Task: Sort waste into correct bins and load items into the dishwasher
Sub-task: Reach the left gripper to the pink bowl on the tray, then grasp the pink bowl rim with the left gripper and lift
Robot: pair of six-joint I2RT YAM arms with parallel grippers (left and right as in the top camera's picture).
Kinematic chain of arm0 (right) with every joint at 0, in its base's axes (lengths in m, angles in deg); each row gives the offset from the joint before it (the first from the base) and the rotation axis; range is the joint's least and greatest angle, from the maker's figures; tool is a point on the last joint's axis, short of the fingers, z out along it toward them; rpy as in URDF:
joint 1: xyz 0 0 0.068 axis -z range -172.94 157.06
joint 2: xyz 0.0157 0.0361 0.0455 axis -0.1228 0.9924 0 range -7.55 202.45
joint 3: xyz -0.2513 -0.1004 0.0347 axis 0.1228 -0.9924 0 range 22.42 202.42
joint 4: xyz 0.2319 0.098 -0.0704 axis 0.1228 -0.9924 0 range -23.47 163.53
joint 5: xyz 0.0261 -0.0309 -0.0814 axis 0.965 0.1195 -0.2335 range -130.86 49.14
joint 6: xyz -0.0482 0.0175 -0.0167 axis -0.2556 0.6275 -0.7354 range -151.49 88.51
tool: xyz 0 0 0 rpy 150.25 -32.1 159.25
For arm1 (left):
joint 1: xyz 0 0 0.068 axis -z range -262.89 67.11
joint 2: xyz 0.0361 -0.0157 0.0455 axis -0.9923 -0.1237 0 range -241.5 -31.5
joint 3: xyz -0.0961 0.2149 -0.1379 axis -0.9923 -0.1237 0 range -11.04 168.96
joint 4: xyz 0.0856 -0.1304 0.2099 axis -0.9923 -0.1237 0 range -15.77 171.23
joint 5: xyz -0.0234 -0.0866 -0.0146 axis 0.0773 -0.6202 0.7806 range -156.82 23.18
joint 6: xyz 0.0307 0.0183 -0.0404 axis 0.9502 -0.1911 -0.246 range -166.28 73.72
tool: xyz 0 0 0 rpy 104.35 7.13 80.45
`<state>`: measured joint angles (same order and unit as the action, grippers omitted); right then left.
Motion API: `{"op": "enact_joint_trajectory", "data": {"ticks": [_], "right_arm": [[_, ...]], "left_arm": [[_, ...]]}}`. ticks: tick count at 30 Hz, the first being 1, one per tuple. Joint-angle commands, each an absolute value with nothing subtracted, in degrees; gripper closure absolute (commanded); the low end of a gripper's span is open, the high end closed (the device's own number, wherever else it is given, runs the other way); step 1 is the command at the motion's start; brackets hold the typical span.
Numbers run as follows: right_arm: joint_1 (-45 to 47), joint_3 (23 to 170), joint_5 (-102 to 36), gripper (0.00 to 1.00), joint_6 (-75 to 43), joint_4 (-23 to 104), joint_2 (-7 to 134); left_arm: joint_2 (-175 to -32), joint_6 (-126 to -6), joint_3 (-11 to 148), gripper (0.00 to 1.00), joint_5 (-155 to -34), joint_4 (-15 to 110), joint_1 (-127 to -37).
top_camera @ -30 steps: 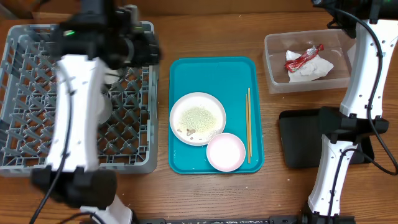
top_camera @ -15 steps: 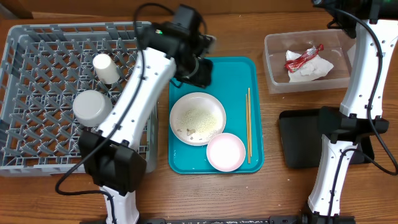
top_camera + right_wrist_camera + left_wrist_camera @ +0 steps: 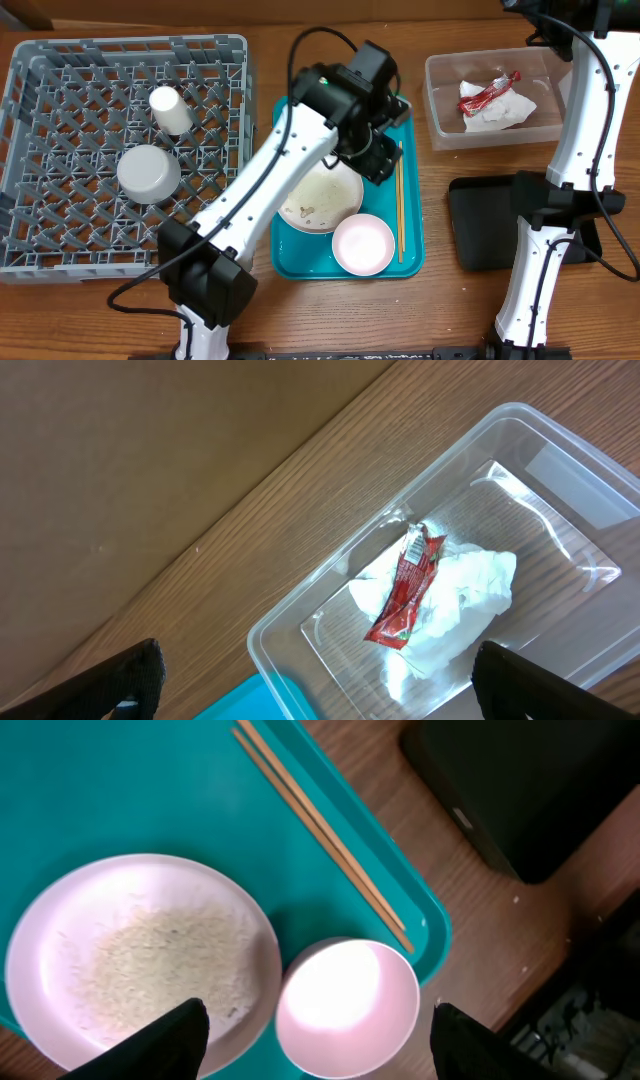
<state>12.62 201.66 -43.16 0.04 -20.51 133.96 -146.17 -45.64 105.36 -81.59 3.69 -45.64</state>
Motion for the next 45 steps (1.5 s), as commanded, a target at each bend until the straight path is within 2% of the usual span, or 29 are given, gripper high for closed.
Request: {"op": "enact_joint_trajectory", "data": {"ticks": [1,11,15,23,31,37,45], "right_arm": [[12.77,202.38,-43.12,0.00,0.28,-20.23,132.71],[12.77,202.38,-43.12,0.00,0.28,-20.23,132.71],[12.77,202.38,-43.12,0.00,0.28,-20.23,132.71],[12.77,202.38,-43.12,0.00,0.28,-20.23,132.71],[12.77,202.38,-43.12,0.00,0.28,-20.23,132.71],[12.77,202.38,-43.12,0.00,0.28,-20.23,132.71],[12.77,202.38,-43.12,0.00,0.25,-20.23,132.71]], "left_arm": [[-146.48,-44.52,104.77,0.28,-81.24,2.92,-43.93],[-146.56,-44.28,93.16,0.39,-74.24,5.28,-36.83],[-146.56,-39.58,88.55,0.41,-73.85,7.60,-33.22],[-146.56,-37.20,83.87,0.37,-70.09,12.04,-27.74],[-146.59,-30.01,81.23,0.33,-68.93,16.34,-27.78],[-146.59,-26.49,75.41,0.26,-68.93,19.43,-27.71],[-146.59,-24.37,72.09,0.25,-68.93,21.48,-27.74]]}}
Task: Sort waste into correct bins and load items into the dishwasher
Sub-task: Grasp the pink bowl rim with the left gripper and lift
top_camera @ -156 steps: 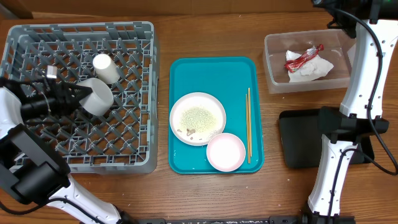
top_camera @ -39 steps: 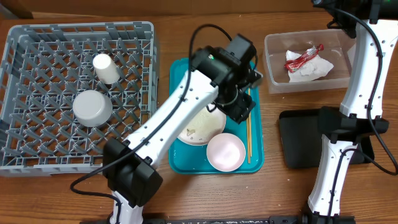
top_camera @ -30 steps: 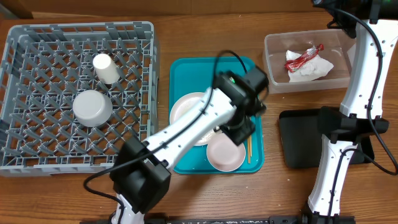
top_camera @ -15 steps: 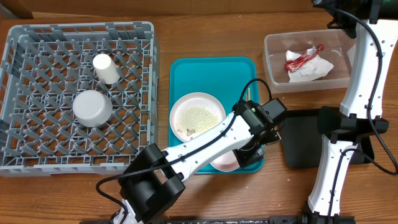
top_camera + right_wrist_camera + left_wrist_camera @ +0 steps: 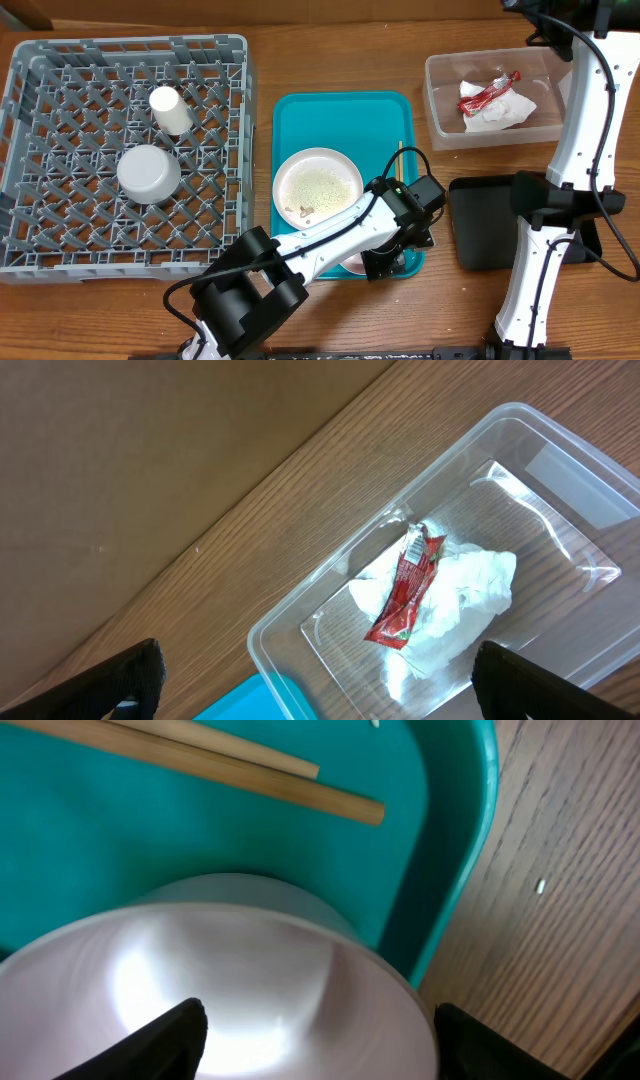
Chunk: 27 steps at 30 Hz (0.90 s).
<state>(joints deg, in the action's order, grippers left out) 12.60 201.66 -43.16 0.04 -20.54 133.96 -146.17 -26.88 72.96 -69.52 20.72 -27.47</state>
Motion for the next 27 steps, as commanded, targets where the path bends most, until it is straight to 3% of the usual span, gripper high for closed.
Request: {"op": "enact_joint_trajectory", "data": {"ticks": [1,5,8,15,18,27], "right_arm": [[12.77,202.38,-43.12,0.00,0.28,-20.23,132.71],[12.77,202.38,-43.12,0.00,0.28,-20.23,132.71],[12.77,202.38,-43.12,0.00,0.28,-20.23,132.71],[12.77,202.38,-43.12,0.00,0.28,-20.23,132.71],[12.77,202.38,-43.12,0.00,0.28,-20.23,132.71],[12.77,202.38,-43.12,0.00,0.28,-20.23,132.71]], "left_arm": [[-146.59,-24.35,71.67,0.25,-68.93,22.29,-27.74],[-146.59,-22.71,70.93,0.25,-68.89,23.47,-27.74],[-146.59,-22.23,70.91,0.32,-68.87,23.95,-27.74],[-146.59,-22.27,70.91,0.70,-68.98,28.52,-27.74],[-146.56,-22.29,71.04,0.95,-68.95,30.24,-27.74],[-146.35,-26.64,79.26,0.96,-68.98,30.14,-27.80]]}}
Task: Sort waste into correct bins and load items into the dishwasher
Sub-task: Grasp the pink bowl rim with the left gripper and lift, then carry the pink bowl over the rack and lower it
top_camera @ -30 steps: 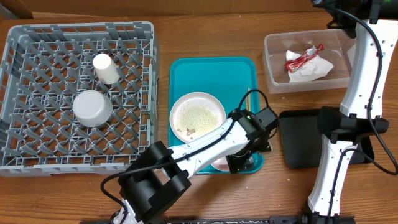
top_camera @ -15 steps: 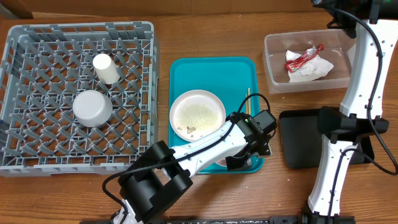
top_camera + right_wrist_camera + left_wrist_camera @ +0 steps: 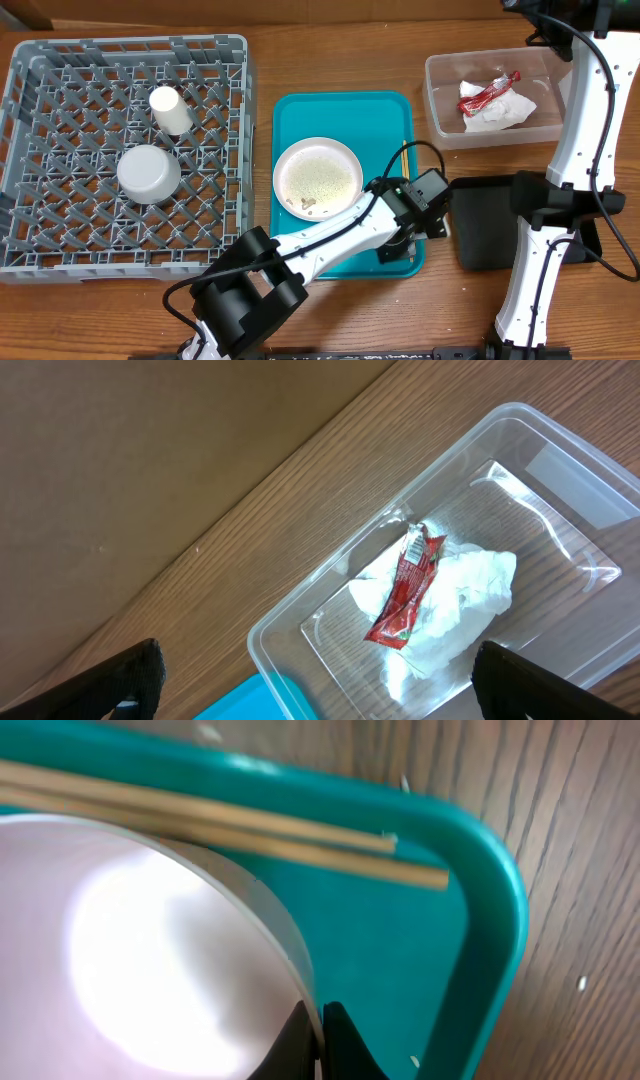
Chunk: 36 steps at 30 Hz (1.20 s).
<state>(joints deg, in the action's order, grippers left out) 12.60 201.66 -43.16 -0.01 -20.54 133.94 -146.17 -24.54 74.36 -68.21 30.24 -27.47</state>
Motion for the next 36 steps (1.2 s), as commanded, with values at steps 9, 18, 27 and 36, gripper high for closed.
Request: {"op": "enact_joint_trajectory", "data": {"ticks": [9,18,27,36], "right_arm": [[12.77,202.38,-43.12,0.00,0.28,-20.23,132.71],[12.77,202.38,-43.12,0.00,0.28,-20.23,132.71],[12.77,202.38,-43.12,0.00,0.28,-20.23,132.71],[12.77,202.38,-43.12,0.00,0.28,-20.23,132.71]], "left_arm": [[-145.69,-32.26,93.51,0.96,-64.63,23.34,-32.00],[-144.03,-44.68,103.45,0.96,-65.15,18.84,-45.99],[-143.07,-52.33,104.31,0.96,-71.82,17.39,-63.45],[-142.28,-49.20,106.73,0.96,-104.60,21.02,-81.66]]}}
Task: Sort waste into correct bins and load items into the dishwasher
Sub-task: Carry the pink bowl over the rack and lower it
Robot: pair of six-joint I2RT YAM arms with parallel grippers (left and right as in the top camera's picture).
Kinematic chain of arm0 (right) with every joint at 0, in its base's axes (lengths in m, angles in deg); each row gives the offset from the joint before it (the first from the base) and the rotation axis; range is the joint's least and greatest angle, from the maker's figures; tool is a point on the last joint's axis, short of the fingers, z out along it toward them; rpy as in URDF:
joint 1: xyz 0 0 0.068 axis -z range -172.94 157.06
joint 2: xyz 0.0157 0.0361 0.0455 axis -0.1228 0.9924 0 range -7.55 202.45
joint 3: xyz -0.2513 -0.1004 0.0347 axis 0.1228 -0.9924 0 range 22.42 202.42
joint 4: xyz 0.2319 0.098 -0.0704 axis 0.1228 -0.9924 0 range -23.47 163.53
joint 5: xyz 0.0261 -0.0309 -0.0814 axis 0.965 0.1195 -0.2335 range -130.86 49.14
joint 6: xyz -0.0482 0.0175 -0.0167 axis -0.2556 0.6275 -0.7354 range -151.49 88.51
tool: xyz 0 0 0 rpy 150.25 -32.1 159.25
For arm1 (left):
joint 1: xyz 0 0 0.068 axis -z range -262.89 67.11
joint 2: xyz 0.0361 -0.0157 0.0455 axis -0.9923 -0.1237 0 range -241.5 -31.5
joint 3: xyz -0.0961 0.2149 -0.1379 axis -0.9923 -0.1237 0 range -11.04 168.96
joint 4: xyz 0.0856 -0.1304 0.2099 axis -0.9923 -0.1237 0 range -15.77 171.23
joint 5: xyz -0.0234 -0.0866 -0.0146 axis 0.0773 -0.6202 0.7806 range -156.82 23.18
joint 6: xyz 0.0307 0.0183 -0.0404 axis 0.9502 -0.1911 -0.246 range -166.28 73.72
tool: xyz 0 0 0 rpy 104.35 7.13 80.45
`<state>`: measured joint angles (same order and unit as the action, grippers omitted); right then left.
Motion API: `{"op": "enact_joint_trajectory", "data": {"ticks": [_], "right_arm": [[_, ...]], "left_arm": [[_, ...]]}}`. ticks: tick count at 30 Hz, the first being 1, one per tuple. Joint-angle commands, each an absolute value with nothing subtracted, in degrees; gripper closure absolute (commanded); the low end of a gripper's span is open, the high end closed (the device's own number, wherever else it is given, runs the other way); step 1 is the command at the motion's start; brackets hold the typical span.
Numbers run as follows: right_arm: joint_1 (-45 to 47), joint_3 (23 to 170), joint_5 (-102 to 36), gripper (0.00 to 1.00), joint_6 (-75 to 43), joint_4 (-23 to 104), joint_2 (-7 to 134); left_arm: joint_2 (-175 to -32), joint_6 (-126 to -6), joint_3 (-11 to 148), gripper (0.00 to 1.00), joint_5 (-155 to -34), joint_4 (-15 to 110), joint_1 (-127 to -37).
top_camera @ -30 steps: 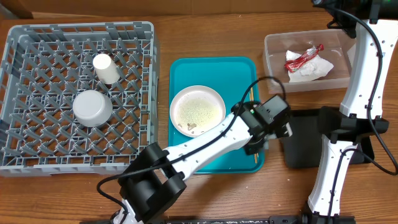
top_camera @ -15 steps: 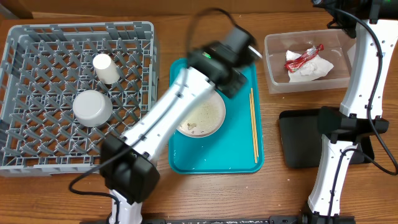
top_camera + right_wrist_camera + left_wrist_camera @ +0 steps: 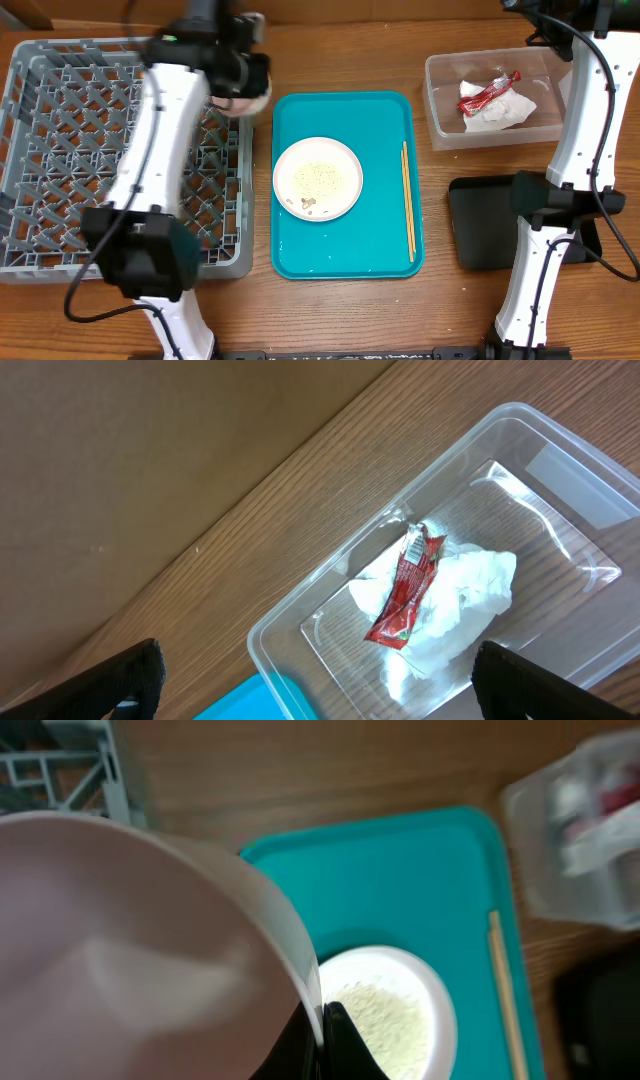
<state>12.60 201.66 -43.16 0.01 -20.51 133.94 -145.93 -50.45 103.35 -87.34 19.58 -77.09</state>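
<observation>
My left gripper (image 3: 320,1032) is shut on the rim of the pink bowl (image 3: 130,940), which fills the left of the left wrist view. Overhead, the bowl (image 3: 246,100) hangs at the right edge of the grey dish rack (image 3: 60,150), near its far corner. On the teal tray (image 3: 345,250) lie a white plate (image 3: 318,178) with rice scraps and a pair of chopsticks (image 3: 408,200). My right gripper (image 3: 320,685) is open high above the clear bin (image 3: 450,600), which holds a red wrapper (image 3: 405,585) on white tissue.
A black bin (image 3: 490,222) stands right of the tray. The clear bin (image 3: 490,100) is at the back right. My left arm (image 3: 160,120) crosses the rack and hides whatever lies beneath it.
My left gripper, shut on the pink bowl at the tray's front right corner, is now at the rack's right edge near the back, still holding the bowl. The tray has one dish fewer.
My left gripper was open above the tray with plate and pink bowl below it. Then it was low over the bowl at the tray's front right. Then it was shut on the bowl's rim. Now the bowl is held beside the rack. The right arm stayed still.
</observation>
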Motion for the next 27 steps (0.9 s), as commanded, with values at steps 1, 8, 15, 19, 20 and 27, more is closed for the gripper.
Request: {"op": "enact_joint_trajectory", "data": {"ticks": [1,8,15,19,20,27], "right_arm": [[12.77,202.38,-43.12,0.00,0.28,-20.23,132.71],[12.77,202.38,-43.12,0.00,0.28,-20.23,132.71],[12.77,202.38,-43.12,0.00,0.28,-20.23,132.71],[12.77,202.38,-43.12,0.00,0.28,-20.23,132.71],[12.77,202.38,-43.12,0.00,0.28,-20.23,132.71],[12.77,202.38,-43.12,0.00,0.25,-20.23,132.71]], "left_arm": [[-142.15,-49.20,107.15,0.96,-108.14,22.29,-83.82],[-142.41,-53.44,107.24,0.96,-121.02,31.34,-97.46],[-144.36,-56.85,106.60,0.95,-130.98,32.41,-109.33],[-146.54,-59.32,104.53,0.96,-134.76,32.41,-112.65],[-147.28,-59.32,104.13,0.96,-136.62,32.47,-113.13],[-154.37,-60.70,103.78,0.96,-144.73,36.98,-115.58]]}}
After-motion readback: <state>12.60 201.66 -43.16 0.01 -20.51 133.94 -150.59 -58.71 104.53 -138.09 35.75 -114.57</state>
